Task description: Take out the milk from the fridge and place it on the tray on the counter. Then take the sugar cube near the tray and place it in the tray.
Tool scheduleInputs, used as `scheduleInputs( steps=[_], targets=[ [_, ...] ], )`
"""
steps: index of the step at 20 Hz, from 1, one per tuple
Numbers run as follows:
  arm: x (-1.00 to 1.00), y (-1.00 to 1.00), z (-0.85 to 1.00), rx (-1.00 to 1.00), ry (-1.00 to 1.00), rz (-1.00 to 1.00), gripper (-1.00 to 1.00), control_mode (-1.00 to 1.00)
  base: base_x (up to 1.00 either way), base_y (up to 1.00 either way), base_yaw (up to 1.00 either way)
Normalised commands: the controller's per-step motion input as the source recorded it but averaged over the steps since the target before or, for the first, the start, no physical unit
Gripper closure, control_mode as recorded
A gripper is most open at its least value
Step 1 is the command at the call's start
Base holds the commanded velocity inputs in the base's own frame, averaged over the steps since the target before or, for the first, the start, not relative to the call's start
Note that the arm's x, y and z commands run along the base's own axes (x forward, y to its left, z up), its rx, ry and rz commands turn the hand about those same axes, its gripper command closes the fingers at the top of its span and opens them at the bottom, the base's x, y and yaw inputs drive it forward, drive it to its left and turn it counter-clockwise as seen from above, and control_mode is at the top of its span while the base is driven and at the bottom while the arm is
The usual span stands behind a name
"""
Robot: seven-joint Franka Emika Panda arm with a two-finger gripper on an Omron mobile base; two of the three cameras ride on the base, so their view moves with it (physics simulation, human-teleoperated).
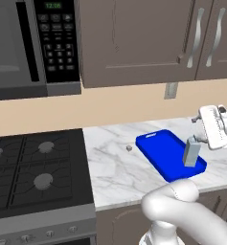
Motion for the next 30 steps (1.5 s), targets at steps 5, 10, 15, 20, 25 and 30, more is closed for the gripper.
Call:
scheduleInputs(
  steps=[5, 10, 15, 20, 25, 30],
  targets=[
    [-0.52, 0.46, 0.18, -0.19, -0.18, -0.01, -1.00, -1.00, 0.00, 0.00, 0.00],
    [-0.28, 0.73, 0.13, -0.23, -0.13, -0.07, -1.00, -1.00, 0.00, 0.00, 0.00],
    [-0.07, 0.93, 0.03, -0.28, -0.20, -0.16, -1.00, -1.00, 0.00, 0.00, 0.00],
    [0.00, 0.90, 0.01, -0.27, -0.10, -0.17, -1.00, -1.00, 0.00, 0.00, 0.00],
    [0.00, 0.67, 0.00, -0.22, -0.05, -0.14, -1.00, -1.00, 0.00, 0.00, 0.00],
    [0.30, 0.45, 0.00, -0.13, 0.01, -0.12, -1.00, -1.00, 0.00, 0.00, 0.00]
  ],
)
